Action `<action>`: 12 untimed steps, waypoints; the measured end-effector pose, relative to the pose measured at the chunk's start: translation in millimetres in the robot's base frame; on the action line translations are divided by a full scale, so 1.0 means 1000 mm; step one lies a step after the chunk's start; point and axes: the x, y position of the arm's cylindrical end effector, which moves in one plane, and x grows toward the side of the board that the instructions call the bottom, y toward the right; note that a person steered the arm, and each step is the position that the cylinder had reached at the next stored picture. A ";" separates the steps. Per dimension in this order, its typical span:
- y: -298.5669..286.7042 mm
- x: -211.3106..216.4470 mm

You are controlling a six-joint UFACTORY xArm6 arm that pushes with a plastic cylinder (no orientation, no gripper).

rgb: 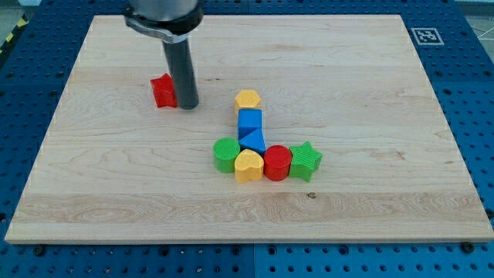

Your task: Nudge the yellow hexagon and blue cube left a bit

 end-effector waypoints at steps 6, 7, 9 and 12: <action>0.137 -0.046; 0.155 -0.046; 0.185 -0.045; 0.213 0.014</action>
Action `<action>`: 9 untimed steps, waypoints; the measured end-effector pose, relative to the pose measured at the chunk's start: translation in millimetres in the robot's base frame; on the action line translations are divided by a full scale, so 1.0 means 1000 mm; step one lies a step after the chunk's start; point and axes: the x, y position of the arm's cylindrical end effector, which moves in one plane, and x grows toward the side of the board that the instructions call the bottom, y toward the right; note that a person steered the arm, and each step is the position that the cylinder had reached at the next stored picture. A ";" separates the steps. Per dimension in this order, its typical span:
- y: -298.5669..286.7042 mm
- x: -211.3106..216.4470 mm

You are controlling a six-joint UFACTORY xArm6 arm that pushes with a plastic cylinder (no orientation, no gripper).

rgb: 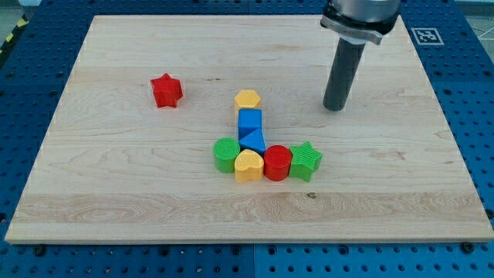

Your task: Nudge the yellow hexagon and blue cube left a bit

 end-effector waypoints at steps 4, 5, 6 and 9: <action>-0.052 0.027; -0.070 0.026; -0.083 0.015; -0.145 0.007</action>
